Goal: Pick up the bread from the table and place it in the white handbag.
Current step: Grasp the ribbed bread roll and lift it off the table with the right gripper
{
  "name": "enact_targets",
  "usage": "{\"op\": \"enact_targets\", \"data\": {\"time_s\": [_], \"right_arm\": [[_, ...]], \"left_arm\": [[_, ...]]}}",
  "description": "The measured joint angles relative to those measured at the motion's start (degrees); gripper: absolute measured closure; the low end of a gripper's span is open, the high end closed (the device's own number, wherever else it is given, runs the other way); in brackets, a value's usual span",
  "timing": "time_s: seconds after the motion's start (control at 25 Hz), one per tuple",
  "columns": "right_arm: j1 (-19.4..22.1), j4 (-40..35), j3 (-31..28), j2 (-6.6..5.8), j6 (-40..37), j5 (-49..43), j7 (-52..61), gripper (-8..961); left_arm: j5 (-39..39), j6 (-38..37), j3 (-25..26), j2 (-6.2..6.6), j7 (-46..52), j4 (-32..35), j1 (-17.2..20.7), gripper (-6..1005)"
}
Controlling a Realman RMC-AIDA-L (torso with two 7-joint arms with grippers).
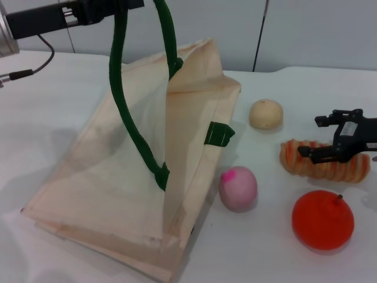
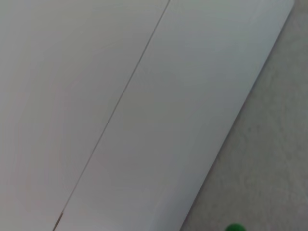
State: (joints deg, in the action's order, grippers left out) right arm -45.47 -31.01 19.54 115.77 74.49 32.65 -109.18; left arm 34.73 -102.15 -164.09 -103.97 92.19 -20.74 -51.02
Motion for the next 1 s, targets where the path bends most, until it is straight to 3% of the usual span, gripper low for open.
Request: {"op": "enact_targets", "data": {"time_s": [0.36,1.0], "right_arm": [[-0.4,1.7,4.8,0.06,-2.9,-0.7,1.4,63],[-0.7,2.4,6.1,0.09,-7.0,-4.3,3.9,98]], "left_arm": [[0.0,0.2,0.0,0.01,0.0,0.0,0.0,888],[0.0,0.3,0.0,-0.07,0.0,0.0,0.0,889]]}}
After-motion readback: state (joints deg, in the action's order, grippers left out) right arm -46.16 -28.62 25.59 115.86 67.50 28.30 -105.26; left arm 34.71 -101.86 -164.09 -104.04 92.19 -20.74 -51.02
